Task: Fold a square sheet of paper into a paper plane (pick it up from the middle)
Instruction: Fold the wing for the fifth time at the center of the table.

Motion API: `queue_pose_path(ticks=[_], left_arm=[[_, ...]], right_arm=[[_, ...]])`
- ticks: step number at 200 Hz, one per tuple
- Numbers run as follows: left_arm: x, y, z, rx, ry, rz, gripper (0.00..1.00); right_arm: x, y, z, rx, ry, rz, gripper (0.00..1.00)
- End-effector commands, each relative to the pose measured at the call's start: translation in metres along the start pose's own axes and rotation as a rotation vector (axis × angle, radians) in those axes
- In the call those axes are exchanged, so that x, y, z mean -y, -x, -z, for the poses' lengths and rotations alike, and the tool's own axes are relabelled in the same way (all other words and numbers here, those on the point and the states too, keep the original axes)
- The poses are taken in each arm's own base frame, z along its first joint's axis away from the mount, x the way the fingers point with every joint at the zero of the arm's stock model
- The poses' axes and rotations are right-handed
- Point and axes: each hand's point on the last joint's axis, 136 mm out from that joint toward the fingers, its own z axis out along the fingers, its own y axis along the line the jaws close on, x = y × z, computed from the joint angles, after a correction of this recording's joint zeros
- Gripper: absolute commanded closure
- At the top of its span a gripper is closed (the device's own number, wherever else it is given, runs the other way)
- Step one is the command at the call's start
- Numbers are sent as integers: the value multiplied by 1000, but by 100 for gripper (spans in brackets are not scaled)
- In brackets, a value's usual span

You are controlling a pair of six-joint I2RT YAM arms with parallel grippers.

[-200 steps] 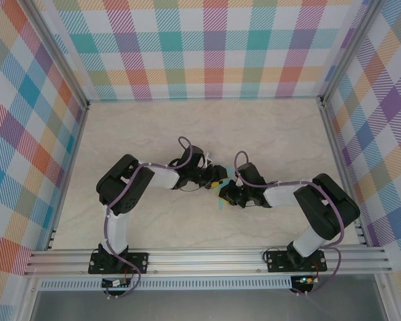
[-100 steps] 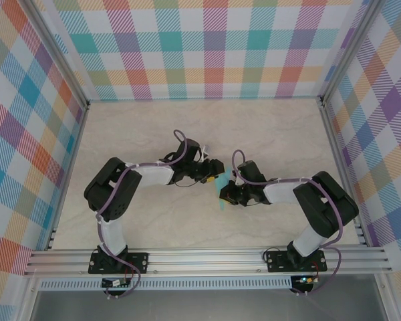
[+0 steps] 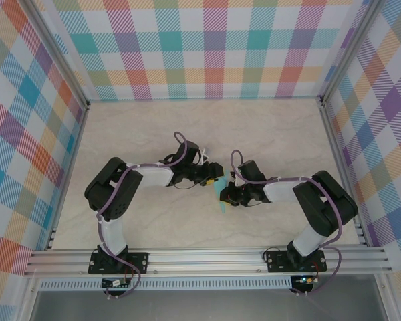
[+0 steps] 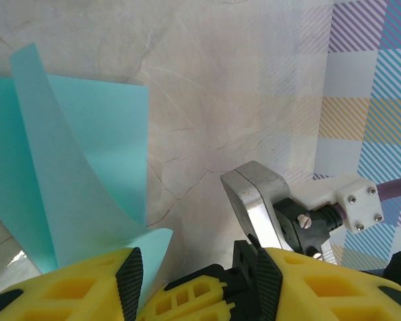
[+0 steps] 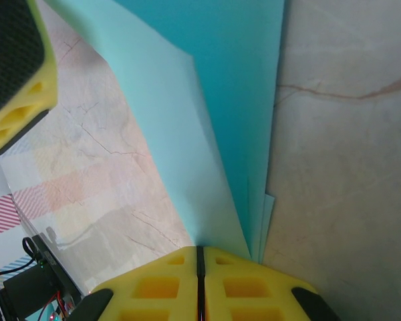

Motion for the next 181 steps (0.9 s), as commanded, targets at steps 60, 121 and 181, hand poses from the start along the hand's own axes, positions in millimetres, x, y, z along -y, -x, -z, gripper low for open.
queue_pose_path(ticks=[60,121,181], left_arm=[[-17,-4,-12,-36,3,-6,49],[-37,9,-16,3,93,-3,50],[-48,22,-13,12,118,11,50]], right_arm=[[42,-31,-4,-114,-130,-93,91],[46,-38,-4,-138,-131,-102,91],[49,-44,-3,-158,-138,-99,91]])
